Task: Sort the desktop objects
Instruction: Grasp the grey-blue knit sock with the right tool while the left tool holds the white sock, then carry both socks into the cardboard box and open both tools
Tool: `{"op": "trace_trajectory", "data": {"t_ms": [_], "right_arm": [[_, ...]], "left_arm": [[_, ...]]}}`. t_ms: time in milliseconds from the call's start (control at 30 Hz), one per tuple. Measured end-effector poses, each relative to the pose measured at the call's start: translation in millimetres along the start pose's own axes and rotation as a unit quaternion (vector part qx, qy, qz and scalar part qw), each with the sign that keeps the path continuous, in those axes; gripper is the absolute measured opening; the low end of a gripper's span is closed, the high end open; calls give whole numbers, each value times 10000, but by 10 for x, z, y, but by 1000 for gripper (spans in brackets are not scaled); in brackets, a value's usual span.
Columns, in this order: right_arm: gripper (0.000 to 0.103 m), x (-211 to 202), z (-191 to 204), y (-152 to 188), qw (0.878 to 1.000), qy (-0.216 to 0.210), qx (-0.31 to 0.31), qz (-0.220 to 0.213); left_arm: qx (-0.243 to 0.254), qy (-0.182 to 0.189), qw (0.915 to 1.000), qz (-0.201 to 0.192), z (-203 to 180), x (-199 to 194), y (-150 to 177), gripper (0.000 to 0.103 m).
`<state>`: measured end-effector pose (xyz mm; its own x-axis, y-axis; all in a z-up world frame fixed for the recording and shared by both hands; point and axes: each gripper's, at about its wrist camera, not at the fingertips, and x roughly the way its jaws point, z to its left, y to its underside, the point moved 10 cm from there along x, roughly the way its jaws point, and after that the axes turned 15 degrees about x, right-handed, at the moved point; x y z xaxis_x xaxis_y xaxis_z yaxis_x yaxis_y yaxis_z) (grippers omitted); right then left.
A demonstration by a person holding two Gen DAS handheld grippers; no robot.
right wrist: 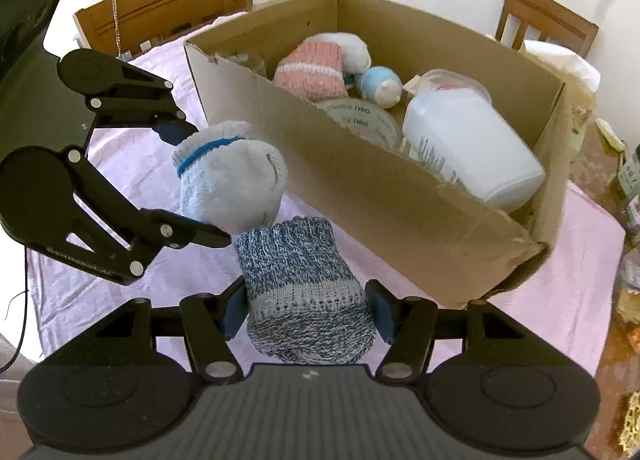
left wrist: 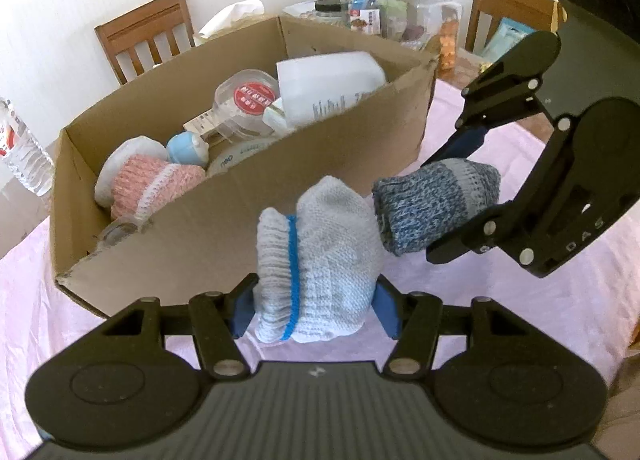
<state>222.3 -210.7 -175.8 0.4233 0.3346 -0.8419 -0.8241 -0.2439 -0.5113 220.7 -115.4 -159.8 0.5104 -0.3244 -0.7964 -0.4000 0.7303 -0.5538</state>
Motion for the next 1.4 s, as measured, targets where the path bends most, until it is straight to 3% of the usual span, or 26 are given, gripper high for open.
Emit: {"op": "trace_trajectory", "data": {"t_ms": [367,633,900,1233,1300,1400], "right_arm": [[66,-467,118,-144,9990,158,-130,-388],[66,-771,133,-482,9956,295,-225,-856],[67,-783,40,-1000,9909,441,-311,-1235],[66,-505,-259,-1508,9899,663,-239,-1229],[67,-457,-349,-1589,9894,737,-166,-1238],[78,-415,-499,-1697,9858,998,52,-1350]], "left_arm": [[-34,55,9994,-353,104,-394,-271,59],[-245,-87,9972,-702,435,-615,-558,60],[-454,-304,9950,-841,909,-532,-843,60],[-612,-375,9952,-665,1338,-176,-1009,60],[-624,-443,9951,-622,1406,-97,-1023,64],[-650,-479,9952,-557,1478,-15,-1034,82]]}}
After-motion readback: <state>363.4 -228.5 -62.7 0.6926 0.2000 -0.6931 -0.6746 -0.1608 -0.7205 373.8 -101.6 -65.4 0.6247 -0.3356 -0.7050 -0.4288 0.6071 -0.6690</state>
